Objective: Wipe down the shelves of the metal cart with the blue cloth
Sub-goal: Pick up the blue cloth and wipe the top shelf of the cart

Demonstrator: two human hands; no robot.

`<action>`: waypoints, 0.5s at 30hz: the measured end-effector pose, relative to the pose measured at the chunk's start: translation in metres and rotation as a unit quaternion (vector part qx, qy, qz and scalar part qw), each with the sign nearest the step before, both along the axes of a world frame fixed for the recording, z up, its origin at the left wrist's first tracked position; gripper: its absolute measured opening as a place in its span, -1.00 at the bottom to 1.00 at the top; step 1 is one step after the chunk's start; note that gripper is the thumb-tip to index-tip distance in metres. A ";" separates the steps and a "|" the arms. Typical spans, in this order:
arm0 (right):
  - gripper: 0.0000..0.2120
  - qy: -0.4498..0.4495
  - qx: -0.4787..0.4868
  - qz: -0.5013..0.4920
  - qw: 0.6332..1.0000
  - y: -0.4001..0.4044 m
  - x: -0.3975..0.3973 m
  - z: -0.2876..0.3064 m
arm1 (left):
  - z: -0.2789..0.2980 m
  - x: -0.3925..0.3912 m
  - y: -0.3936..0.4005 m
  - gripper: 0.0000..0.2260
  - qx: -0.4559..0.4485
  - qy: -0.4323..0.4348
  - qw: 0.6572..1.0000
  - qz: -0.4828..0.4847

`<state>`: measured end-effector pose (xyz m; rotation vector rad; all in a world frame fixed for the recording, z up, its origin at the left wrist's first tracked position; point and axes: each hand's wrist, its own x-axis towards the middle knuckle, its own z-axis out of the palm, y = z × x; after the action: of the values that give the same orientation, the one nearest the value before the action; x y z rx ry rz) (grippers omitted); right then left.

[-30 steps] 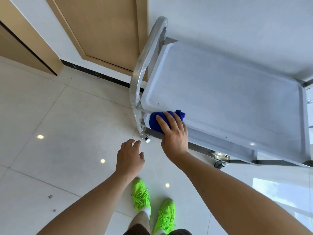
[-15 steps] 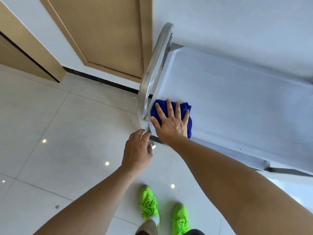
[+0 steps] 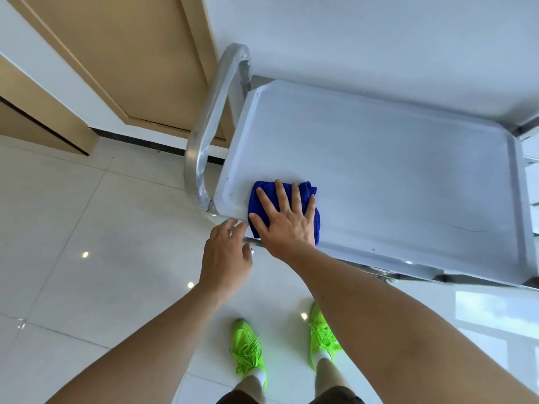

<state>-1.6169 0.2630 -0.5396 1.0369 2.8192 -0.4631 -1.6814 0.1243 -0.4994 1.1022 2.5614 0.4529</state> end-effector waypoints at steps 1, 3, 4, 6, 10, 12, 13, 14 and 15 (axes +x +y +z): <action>-0.38 -0.002 0.001 -0.003 1.000 0.006 0.012 0.000 | 0.000 0.007 0.005 -0.59 -0.004 0.002 1.000 -0.004; -0.38 -0.004 0.001 -0.012 1.000 0.020 0.038 0.000 | 0.001 0.022 0.017 -0.61 -0.007 0.007 1.000 -0.006; -0.38 -0.005 0.003 -0.017 1.000 0.028 0.052 0.000 | 0.002 0.030 0.024 -0.63 -0.009 0.011 1.000 -0.010; -0.38 -0.011 0.007 -0.033 0.999 0.042 0.080 0.000 | 0.003 0.046 0.040 -0.65 -0.010 0.029 0.999 -0.038; -0.37 -0.029 0.013 -0.063 0.998 0.070 0.137 0.002 | 0.006 0.083 0.077 -0.65 0.006 0.041 0.994 -0.097; -0.36 -0.037 0.017 -0.072 0.997 0.083 0.164 0.003 | 0.006 0.101 0.098 -0.64 0.010 0.041 0.993 -0.114; -0.36 -0.040 0.018 -0.075 0.996 0.090 0.178 0.003 | 0.007 0.110 0.108 -0.64 0.010 0.041 0.991 -0.125; -0.35 -0.041 0.019 -0.077 0.996 0.098 0.191 0.004 | 0.007 0.118 0.118 -0.64 0.010 0.040 0.990 -0.136; -0.35 -0.041 0.018 -0.079 0.996 0.105 0.204 0.005 | 0.008 0.126 0.128 -0.64 0.010 0.039 0.988 -0.147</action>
<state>-1.4133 0.3679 -0.5350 1.2629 2.6943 -0.3764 -1.5549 0.2520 -0.4916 1.5011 2.4057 0.3680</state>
